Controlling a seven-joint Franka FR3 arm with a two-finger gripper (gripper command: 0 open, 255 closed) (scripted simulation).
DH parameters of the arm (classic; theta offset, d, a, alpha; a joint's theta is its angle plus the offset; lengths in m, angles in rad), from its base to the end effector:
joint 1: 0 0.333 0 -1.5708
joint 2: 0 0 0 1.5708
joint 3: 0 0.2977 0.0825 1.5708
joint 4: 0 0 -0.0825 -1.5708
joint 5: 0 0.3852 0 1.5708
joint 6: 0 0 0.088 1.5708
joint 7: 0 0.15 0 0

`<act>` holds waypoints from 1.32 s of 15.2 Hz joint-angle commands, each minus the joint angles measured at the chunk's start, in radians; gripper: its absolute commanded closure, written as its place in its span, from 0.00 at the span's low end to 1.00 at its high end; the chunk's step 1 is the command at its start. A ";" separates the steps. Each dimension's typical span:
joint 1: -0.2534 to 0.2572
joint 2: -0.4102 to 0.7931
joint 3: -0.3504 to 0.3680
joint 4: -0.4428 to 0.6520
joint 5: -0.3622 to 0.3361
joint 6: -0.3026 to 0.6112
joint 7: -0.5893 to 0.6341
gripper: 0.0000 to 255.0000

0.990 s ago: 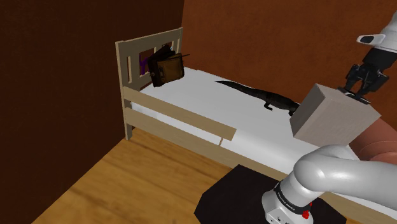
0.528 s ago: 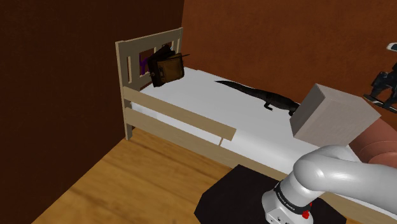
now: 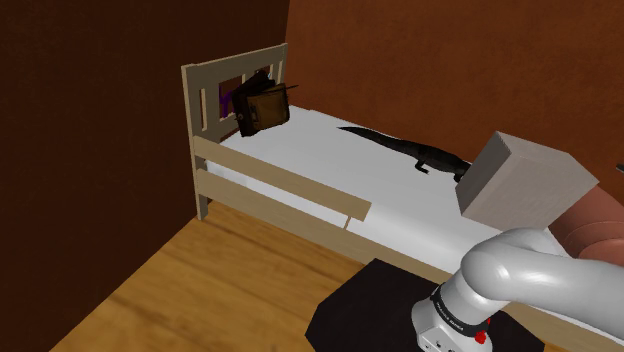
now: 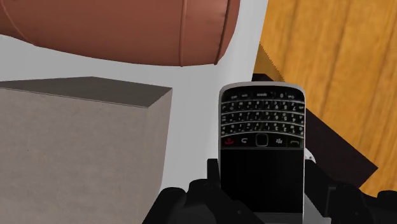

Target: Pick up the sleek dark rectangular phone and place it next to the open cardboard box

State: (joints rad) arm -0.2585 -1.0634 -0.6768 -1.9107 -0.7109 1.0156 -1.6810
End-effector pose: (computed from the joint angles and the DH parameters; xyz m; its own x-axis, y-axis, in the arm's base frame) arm -0.0734 -0.3475 0.6210 0.7860 0.6177 -0.0262 0.6157 -0.7859 -0.0570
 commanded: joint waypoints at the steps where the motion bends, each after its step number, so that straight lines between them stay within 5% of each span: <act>1: -0.004 -0.015 -0.011 -0.017 -0.015 0.008 -0.008 1.00; 20: -0.069 -0.183 -0.098 -0.316 -0.105 0.150 0.044 1.00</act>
State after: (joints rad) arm -0.3220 -1.2363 -0.7695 -2.2116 -0.8093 1.1596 -1.6373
